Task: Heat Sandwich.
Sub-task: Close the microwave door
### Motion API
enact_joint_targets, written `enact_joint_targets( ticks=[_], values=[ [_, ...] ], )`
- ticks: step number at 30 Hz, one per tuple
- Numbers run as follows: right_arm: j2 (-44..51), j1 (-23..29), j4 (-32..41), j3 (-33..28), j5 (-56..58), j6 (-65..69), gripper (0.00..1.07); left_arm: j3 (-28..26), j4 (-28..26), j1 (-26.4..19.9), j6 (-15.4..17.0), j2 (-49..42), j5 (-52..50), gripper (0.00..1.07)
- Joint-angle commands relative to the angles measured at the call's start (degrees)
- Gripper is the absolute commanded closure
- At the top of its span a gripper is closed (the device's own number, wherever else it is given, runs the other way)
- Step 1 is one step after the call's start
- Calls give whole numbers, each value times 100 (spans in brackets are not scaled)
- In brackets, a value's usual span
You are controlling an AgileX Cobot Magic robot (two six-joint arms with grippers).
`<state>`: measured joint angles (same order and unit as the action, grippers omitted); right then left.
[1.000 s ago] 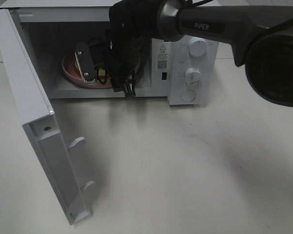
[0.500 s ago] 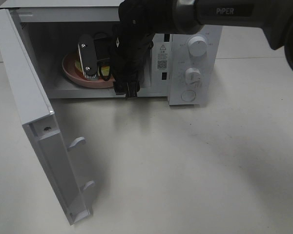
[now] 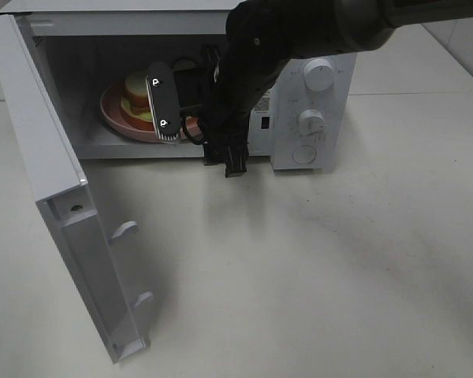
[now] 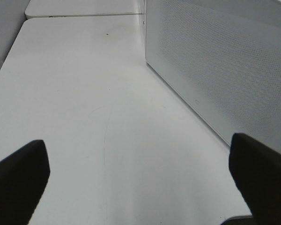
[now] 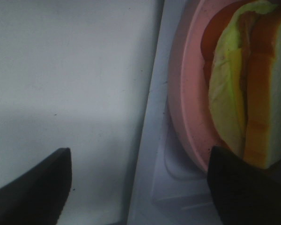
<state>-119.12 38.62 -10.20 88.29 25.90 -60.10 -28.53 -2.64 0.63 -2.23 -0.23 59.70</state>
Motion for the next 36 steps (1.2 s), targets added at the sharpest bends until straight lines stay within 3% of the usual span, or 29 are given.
enact_joint_targets(
  ticks=[1,22,36],
  values=[
    [441,11,11,-584,-189,86,31,23,-40,6,17,-149,-34,7],
    [2521,11,17,-3042,-327,773,31,23,-40,6,17,-149,-34,7],
    [3873,11,17,-4240,-304,1753,31,23,-40,6,17,-149,-34,7]
  ],
)
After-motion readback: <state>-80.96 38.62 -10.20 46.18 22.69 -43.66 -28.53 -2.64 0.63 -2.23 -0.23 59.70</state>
